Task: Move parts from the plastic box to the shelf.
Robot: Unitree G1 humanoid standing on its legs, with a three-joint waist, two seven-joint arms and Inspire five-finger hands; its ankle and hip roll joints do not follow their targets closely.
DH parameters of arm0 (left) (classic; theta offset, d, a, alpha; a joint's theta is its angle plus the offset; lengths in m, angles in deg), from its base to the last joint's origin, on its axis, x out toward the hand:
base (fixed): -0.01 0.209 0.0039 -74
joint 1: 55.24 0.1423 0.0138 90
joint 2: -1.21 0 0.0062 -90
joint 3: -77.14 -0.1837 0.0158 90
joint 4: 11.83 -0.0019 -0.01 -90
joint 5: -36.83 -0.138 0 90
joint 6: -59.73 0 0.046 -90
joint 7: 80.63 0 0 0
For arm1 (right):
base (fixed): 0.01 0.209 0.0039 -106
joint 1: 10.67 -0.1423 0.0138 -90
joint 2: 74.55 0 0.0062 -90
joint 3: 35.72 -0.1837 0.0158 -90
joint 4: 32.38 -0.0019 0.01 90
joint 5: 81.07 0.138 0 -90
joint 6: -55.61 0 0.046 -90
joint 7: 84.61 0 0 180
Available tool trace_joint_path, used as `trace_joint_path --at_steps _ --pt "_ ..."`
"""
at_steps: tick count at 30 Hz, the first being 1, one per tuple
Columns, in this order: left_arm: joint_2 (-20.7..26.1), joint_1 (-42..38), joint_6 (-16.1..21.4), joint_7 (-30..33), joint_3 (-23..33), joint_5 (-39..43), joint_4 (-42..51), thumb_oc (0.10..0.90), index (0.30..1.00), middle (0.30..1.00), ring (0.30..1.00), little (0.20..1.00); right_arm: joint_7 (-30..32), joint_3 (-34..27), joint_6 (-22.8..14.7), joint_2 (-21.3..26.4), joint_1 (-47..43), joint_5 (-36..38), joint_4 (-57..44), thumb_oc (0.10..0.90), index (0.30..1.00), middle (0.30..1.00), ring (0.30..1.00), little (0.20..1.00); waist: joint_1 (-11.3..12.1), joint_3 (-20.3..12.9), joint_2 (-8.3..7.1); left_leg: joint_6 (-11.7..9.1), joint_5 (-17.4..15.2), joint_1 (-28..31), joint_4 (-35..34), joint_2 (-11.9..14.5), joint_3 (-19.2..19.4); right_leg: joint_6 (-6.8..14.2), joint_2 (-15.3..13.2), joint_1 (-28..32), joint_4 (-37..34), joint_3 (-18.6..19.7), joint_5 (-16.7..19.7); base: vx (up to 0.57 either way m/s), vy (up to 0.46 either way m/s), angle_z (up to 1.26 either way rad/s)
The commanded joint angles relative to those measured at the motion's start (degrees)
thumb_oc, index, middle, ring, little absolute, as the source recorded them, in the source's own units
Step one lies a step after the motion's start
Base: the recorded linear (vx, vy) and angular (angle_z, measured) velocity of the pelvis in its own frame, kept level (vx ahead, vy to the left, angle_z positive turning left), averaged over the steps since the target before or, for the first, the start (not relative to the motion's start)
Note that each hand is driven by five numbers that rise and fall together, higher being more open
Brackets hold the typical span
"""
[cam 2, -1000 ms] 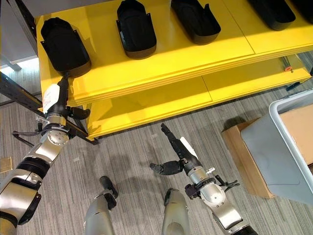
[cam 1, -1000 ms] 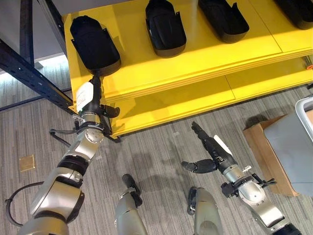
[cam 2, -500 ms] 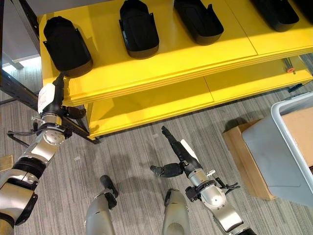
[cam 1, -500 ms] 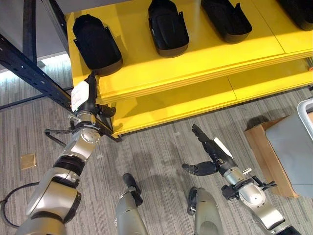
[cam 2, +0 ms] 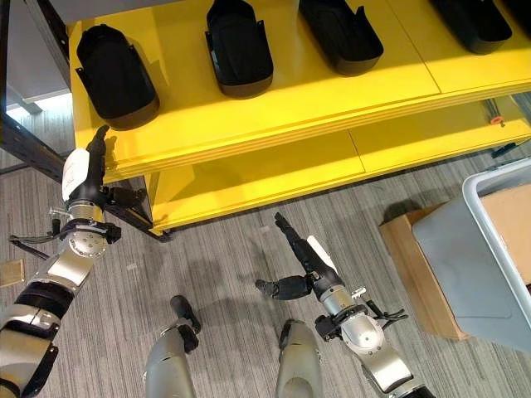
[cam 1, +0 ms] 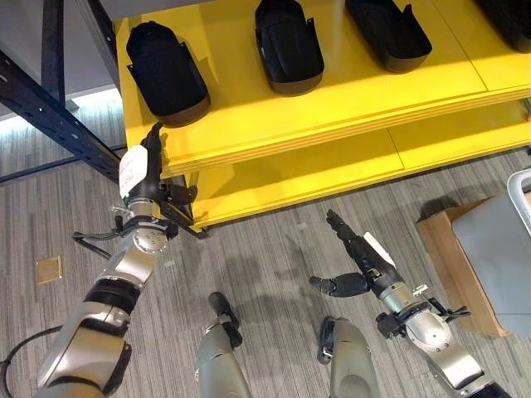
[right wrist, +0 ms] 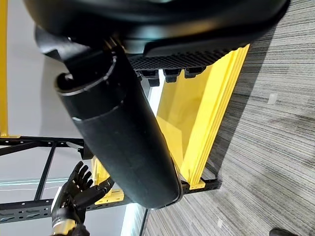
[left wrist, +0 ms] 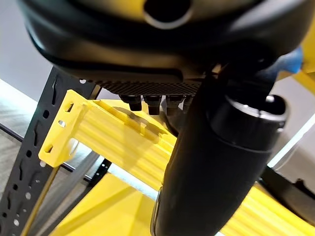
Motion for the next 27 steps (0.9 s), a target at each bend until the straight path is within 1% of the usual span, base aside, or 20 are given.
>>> trace_joint_path --at_steps 1,6,9,12,15,19,20,23,24,26,27 --pt "3.4 -4.9 3.8 2.9 5.4 -3.1 4.1 0.9 1.0 1.0 1.0 1.0 1.5 -5.1 -6.2 -1.3 -4.2 1.0 -4.6 0.9 1.0 1.0 1.0 1.0 -0.2 -1.8 -0.08 -5.1 -8.3 -0.9 10.9 5.5 -5.6 -1.6 1.7 8.9 -9.3 -0.6 4.0 0.0 0.0 0.0" --pt "1.7 -4.4 4.1 3.3 6.6 -1.8 7.8 0.9 1.0 1.0 1.0 1.0 2.0 -5.0 -5.8 -1.6 -5.0 0.7 -3.9 0.9 1.0 1.0 1.0 1.0 -0.1 -1.9 -0.04 -5.1 -8.4 -0.8 11.0 5.5 -5.6 -1.7 1.8 8.9 -9.4 -0.5 4.0 0.0 0.0 0.0" --pt "-0.3 -6.1 5.0 4.1 7.5 2.3 10.4 0.9 1.0 1.0 1.0 1.0 2.1 -4.4 -5.5 -1.6 -5.7 0.7 -3.8 0.9 1.0 1.0 1.0 1.0 -0.2 -2.1 -0.02 -5.0 -8.5 -0.7 11.1 5.4 -5.5 -1.7 1.8 9.1 -9.6 -0.4 4.1 0.0 0.0 0.0" --pt "-1.8 -8.0 6.1 5.2 7.4 7.1 10.3 0.9 1.0 1.0 1.0 1.0 2.1 -3.7 -5.2 -1.5 -5.8 1.0 -4.0 0.9 1.0 1.0 1.0 1.0 -0.4 -2.2 -0.04 -5.0 -8.6 -0.8 11.2 5.4 -5.5 -1.7 1.7 9.2 -9.8 -0.4 4.3 0.0 0.0 0.0" --pt "-2.7 -12.8 7.7 5.0 5.8 13.1 8.4 0.9 1.0 1.0 1.0 1.0 1.9 -2.4 -4.8 -1.2 -6.0 1.2 -4.3 0.9 1.0 1.0 1.0 1.0 -0.9 -2.4 0.0 -5.0 -8.6 -1.0 11.4 5.4 -5.5 -1.6 1.8 9.3 -9.9 -0.5 4.4 0.0 0.0 0.0" --pt "-3.9 -18.5 8.6 5.2 3.2 17.9 5.8 0.9 1.0 1.0 1.0 1.0 1.7 -1.4 -4.6 -0.7 -5.8 1.3 -4.5 0.9 1.0 1.0 1.0 1.0 -1.5 -2.8 -0.08 -5.0 -8.6 -1.1 11.3 5.4 -5.5 -1.4 1.9 9.5 -10.5 -0.6 4.7 0.0 0.0 0.0" --pt "-4.3 -21.4 9.1 4.9 1.9 20.3 3.8 0.9 1.0 1.0 1.0 1.0 1.7 -1.0 -4.5 -0.4 -5.6 1.3 -4.6 0.9 1.0 1.0 1.0 1.0 -1.9 -3.0 -0.07 -5.1 -8.6 -1.2 11.3 5.4 -5.5 -1.3 1.9 9.5 -10.7 -0.6 4.9 0.0 0.0 0.0" --pt "-5.0 -24.2 9.7 4.5 0.6 23.0 1.9 0.9 1.0 1.0 1.0 1.0 1.3 -0.7 -4.5 0.0 -5.3 1.5 -4.8 0.9 1.0 1.0 1.0 1.0 -2.2 -3.2 -0.08 -5.1 -8.6 -1.1 11.1 5.4 -5.5 -1.2 1.9 9.7 -11.3 -0.5 5.1 0.0 0.0 0.0" --pt "-5.3 -26.8 9.5 4.5 -0.6 24.6 -0.4 0.9 1.0 1.0 1.0 1.0 1.4 -0.3 -4.5 0.3 -5.2 1.6 -4.8 0.9 1.0 1.0 1.0 1.0 -2.7 -3.4 -0.09 -5.1 -8.7 -1.1 11.0 5.3 -5.5 -1.0 2.0 9.8 -11.7 -0.3 5.3 0.0 0.0 0.0" --pt "-5.5 -28.1 9.7 4.4 -1.2 25.7 -1.6 0.9 1.0 1.0 1.0 1.0 1.3 0.0 -4.6 0.3 -5.1 1.7 -4.9 0.9 1.0 1.0 1.0 1.0 -2.9 -3.5 -0.14 -5.1 -8.7 -1.1 11.1 5.3 -5.5 -1.0 2.0 9.8 -11.8 -0.2 5.4 0.01 0.008 -0.02" --pt "-6.0 -30.4 9.7 4.1 -1.9 27.7 -4.3 0.9 1.0 1.0 1.0 1.0 1.2 0.3 -4.5 0.5 -5.0 1.8 -4.9 0.9 1.0 1.0 1.0 1.0 -3.2 -3.7 -0.22 -5.1 -8.9 -1.2 11.1 5.3 -5.4 -0.8 2.0 9.8 -12.1 -0.1 5.6 0.0 0.0 0.0"
